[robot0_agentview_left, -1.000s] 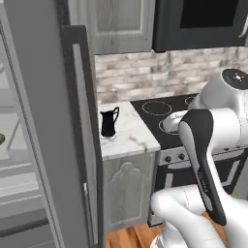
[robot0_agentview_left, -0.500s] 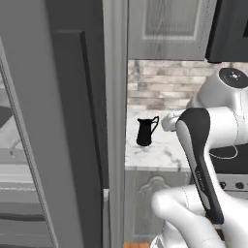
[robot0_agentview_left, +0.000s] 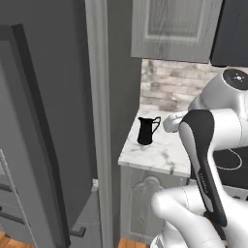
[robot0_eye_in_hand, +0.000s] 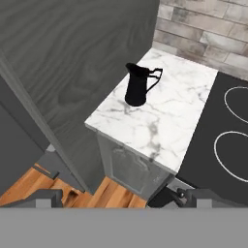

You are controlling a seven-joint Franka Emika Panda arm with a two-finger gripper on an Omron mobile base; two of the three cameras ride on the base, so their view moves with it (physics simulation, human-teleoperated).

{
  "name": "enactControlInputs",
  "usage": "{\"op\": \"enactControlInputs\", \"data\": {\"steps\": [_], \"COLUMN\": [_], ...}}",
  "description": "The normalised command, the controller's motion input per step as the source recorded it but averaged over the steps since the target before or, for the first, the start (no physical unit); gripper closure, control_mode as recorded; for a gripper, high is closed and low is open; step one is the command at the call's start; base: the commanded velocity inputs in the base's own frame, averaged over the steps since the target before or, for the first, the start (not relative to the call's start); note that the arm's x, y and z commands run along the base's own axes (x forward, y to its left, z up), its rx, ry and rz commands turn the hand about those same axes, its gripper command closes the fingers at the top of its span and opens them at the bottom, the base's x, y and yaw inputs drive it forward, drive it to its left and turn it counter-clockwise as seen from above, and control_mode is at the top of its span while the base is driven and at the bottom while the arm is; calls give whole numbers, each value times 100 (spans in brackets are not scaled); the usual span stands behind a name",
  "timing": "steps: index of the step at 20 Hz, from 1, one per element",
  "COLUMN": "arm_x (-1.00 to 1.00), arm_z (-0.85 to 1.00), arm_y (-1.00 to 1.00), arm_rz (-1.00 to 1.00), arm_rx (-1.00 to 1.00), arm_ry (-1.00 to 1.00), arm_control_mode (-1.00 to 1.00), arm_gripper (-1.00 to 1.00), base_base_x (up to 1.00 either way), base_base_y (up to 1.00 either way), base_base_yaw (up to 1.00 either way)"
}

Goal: Move the onion and potato from the top shelf to the second highest shelf to make space. Then, place the pitcher from the counter on the cleared top shelf.

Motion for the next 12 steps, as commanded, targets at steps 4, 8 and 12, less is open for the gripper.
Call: {"op": "enactControlInputs", "data": {"steps": [4,8,12], "arm_x": [0,0,0], "arm_z": [0,0,0], "arm_y": [0,0,0], "arm_rz": [0,0,0], "arm_rx": [0,0,0], "arm_ry": [0,0,0], "arm_control_mode": [100,100,100], "arm_gripper": [-100,-100,-100], "base_base_x": [58,43,16], "base_base_y": [-14,-13,-5], "base_base_yaw": [28,18,4]}}
